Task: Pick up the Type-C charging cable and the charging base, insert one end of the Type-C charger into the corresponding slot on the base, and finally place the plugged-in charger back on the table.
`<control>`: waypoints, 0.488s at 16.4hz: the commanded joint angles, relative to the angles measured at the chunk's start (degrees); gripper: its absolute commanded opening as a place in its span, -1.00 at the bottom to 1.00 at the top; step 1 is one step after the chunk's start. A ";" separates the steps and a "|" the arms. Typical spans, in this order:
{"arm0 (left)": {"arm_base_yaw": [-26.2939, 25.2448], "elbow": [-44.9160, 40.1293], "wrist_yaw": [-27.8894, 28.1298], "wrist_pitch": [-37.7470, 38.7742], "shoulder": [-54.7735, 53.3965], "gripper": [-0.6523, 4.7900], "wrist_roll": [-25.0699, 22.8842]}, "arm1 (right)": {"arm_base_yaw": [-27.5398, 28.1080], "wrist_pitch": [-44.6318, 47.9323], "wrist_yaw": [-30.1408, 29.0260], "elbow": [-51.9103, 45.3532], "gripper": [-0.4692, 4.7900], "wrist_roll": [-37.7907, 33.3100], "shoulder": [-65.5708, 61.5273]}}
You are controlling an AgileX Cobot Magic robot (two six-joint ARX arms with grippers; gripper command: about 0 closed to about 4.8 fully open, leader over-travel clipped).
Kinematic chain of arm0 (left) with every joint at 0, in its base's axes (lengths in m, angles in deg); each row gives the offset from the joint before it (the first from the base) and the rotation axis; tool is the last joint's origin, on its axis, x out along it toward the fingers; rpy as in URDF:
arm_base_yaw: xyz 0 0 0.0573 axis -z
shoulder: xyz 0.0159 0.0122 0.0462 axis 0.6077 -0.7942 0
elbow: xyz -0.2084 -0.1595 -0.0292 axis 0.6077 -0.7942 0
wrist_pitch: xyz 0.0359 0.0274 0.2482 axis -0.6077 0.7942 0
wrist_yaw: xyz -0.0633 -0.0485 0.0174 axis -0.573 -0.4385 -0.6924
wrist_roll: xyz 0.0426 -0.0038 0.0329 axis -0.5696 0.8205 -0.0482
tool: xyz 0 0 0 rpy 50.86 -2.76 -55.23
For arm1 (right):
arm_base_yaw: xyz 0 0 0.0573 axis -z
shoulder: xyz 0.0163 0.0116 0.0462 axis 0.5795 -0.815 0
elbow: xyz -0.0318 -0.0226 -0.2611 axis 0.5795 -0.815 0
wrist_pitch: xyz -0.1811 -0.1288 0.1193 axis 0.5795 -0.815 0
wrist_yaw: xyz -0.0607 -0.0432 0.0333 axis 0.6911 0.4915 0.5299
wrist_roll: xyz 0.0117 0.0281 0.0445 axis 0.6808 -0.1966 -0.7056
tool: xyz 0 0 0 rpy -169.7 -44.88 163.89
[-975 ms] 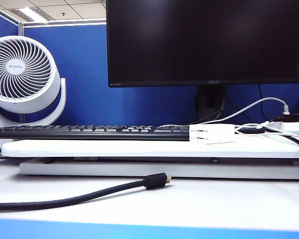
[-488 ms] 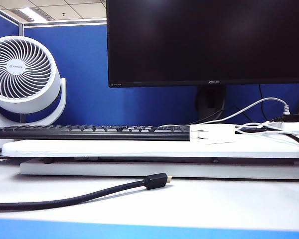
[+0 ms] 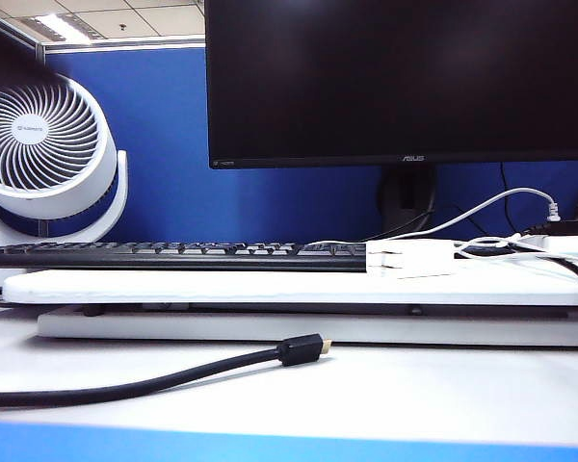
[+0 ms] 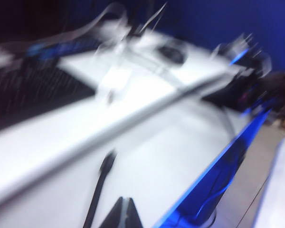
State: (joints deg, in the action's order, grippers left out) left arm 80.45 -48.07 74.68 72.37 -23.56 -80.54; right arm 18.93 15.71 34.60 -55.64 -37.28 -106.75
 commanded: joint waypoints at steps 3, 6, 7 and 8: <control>-3.08 -7.32 4.20 -6.16 6.21 -0.78 -0.52 | -0.02 0.55 0.44 0.11 -0.84 0.02 -0.07; -12.20 -8.87 3.37 -2.91 12.37 -0.78 -0.52 | -0.02 0.52 0.48 0.11 -0.84 0.02 -0.07; -14.95 -9.09 2.99 -1.60 13.75 -0.78 -0.50 | -0.02 0.52 0.46 0.11 -0.83 0.02 -0.07; -17.07 -9.18 2.25 -0.09 14.88 -0.78 -0.50 | -0.02 0.50 0.48 0.11 -0.84 0.02 -0.07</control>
State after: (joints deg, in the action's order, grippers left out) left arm 65.52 -57.19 78.20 70.44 -9.74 -80.81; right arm 18.95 15.71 34.60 -55.66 -37.28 -106.75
